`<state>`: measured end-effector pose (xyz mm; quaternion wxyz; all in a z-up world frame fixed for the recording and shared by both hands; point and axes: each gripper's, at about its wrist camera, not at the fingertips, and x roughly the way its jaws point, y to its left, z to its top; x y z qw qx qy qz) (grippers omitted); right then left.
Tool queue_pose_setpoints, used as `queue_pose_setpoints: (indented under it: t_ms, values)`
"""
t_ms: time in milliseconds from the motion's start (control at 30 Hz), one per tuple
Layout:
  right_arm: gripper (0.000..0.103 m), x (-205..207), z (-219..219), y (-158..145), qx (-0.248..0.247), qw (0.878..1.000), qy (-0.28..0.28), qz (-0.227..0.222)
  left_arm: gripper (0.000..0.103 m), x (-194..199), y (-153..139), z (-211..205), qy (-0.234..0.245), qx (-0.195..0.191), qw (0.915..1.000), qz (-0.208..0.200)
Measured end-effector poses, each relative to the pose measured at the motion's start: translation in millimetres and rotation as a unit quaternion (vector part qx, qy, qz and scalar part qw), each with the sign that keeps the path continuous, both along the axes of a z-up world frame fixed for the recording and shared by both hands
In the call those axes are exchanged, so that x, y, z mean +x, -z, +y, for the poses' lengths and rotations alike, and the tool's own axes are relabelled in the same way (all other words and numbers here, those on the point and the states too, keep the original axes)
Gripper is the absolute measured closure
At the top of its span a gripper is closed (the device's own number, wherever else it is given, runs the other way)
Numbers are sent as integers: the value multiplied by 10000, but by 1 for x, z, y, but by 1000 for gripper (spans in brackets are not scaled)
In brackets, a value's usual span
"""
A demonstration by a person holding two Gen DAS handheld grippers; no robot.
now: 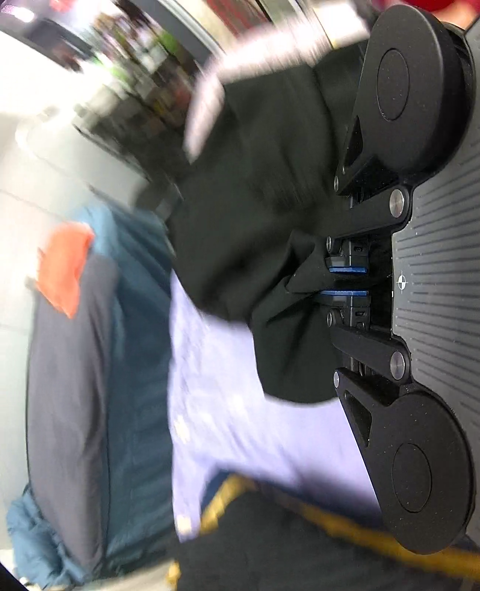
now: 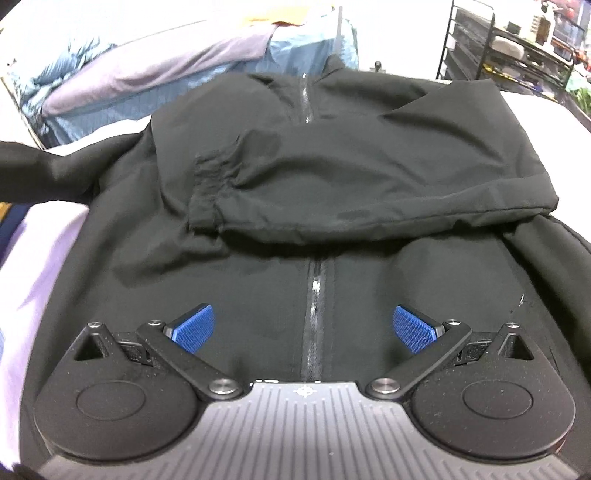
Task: Fold large clothes
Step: 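Grasp the other sleeve cuff with the left gripper, then lay the sleeve across the jacket body with the left gripper and release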
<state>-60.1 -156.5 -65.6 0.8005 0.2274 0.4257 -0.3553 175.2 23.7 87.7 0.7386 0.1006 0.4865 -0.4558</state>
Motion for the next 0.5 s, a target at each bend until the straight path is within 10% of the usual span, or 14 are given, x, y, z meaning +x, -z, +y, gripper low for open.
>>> queue_pose_setpoints:
  t_ms: [200,333,500]
  values:
    - [0,-15,-12,-7,210,9988,256,-365,44,-59,25,-54,276,-108,9956,884]
    - [0,-27,-18,-6,410,9971,394,-503,10,-93,83,-84,438,336,9909,1229]
    - [0,-40,-24,0,762,9932,538,-697,0,-117,123,-108,625,802,9912,847]
